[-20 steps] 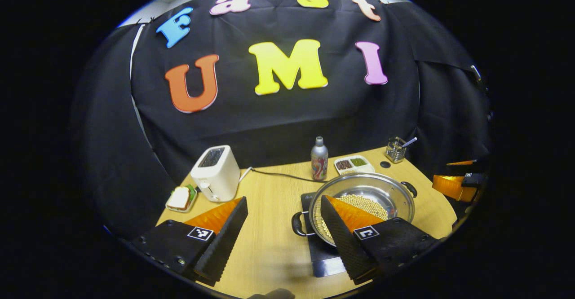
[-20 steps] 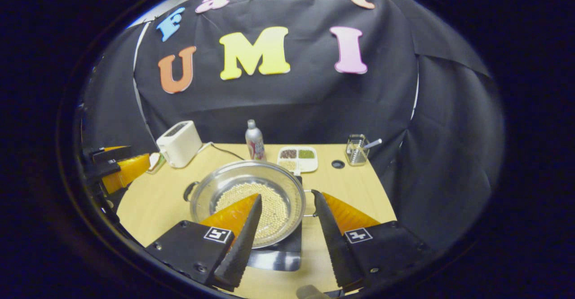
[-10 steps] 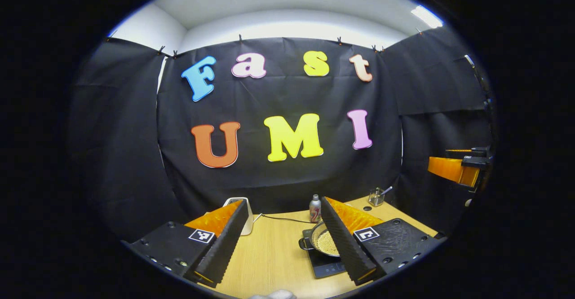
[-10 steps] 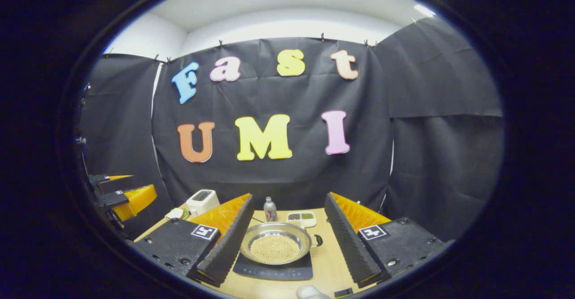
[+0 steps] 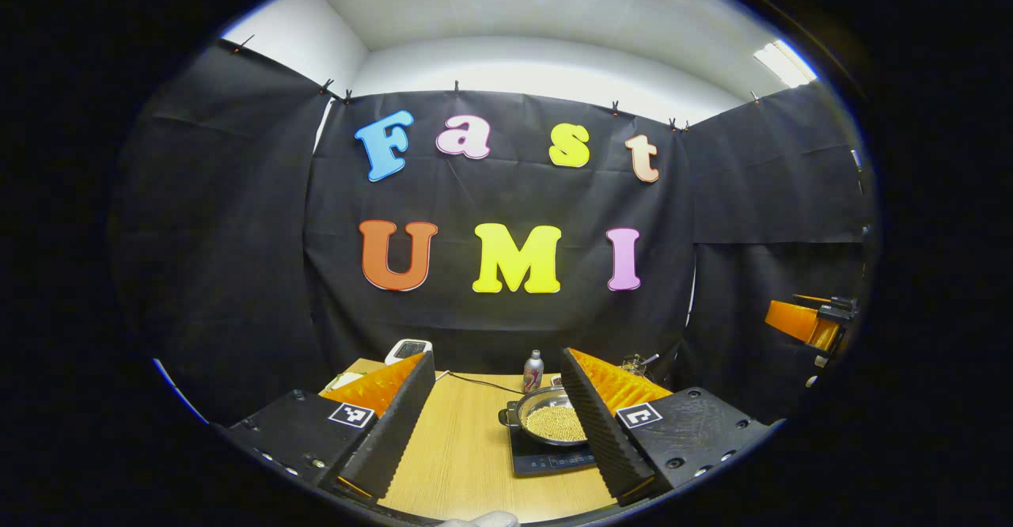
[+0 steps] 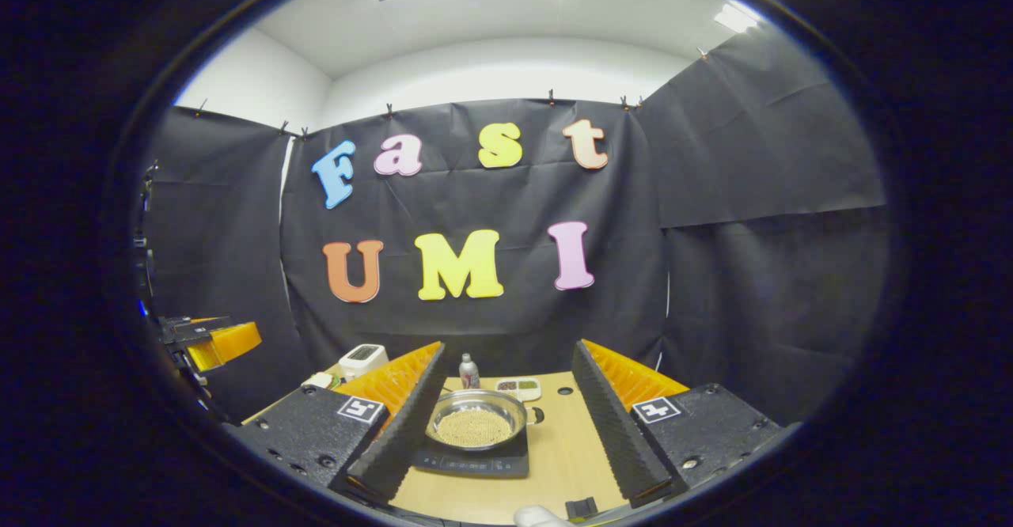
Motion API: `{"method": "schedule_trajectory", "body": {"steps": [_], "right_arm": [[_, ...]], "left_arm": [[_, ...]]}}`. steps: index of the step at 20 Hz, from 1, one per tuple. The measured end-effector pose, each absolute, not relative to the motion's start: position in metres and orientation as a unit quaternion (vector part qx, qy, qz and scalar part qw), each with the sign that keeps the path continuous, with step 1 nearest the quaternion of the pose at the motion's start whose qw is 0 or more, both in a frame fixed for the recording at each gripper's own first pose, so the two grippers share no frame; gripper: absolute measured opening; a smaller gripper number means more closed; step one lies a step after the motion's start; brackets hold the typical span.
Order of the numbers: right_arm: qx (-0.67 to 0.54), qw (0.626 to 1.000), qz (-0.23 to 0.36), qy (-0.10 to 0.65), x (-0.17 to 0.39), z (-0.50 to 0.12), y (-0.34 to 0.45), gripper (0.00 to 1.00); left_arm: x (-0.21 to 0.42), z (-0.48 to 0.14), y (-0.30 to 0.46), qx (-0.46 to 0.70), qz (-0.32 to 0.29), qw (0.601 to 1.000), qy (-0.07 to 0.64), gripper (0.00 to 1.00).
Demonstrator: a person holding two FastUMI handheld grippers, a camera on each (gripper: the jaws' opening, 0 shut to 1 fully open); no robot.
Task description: First push the handle of the pot to place it horizontally, then grasp the pot with both hands and set it on the induction cooktop.
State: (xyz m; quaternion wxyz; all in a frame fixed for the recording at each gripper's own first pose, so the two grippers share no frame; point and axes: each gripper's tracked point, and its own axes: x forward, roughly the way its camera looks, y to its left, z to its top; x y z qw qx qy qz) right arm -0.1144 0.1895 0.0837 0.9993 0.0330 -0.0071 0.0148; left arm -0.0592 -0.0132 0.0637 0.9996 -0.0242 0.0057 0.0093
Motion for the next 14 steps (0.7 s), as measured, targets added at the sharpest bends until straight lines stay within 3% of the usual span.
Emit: {"method": "schedule_trajectory", "body": {"steps": [3, 4, 5, 6, 7, 8, 9, 10, 14], "right_arm": [[0.022, 1.000, 0.016, -0.015, -0.137, 0.090, 0.169, 0.99], [0.019, 1.000, 0.015, -0.017, -0.144, 0.089, 0.160, 0.98], [0.018, 1.000, 0.014, -0.019, -0.151, 0.088, 0.154, 0.98], [0.016, 1.000, 0.016, -0.021, -0.156, 0.086, 0.149, 0.98], [0.017, 0.999, 0.018, -0.023, -0.161, 0.086, 0.144, 0.98], [0.018, 0.999, 0.018, -0.023, -0.166, 0.084, 0.139, 0.98], [0.018, 0.999, 0.019, -0.024, -0.171, 0.082, 0.136, 0.98], [0.020, 0.999, 0.019, -0.028, -0.175, 0.081, 0.133, 0.99], [0.026, 0.999, 0.016, -0.026, -0.190, 0.072, 0.120, 0.98]], "left_arm": [[-0.084, 0.060, -0.041, -0.036, 0.002, 0.999, 0.018, 0.95], [-0.091, 0.059, -0.046, -0.037, 0.007, 0.999, 0.023, 0.84], [-0.099, 0.060, -0.050, -0.036, 0.012, 0.999, 0.021, 0.95], [-0.107, 0.062, -0.056, -0.034, 0.014, 0.999, 0.014, 0.84], [-0.113, 0.067, -0.060, -0.026, 0.018, 0.999, 0.005, 0.95], [-0.120, 0.068, -0.062, -0.021, 0.025, 0.999, -0.002, 0.84], [-0.125, 0.069, -0.068, -0.015, 0.024, 1.000, -0.003, 0.84], [-0.131, 0.067, -0.073, -0.015, 0.025, 1.000, -0.003, 0.95], [-0.143, 0.064, -0.087, -0.021, 0.019, 1.000, 0.003, 0.95]]}}
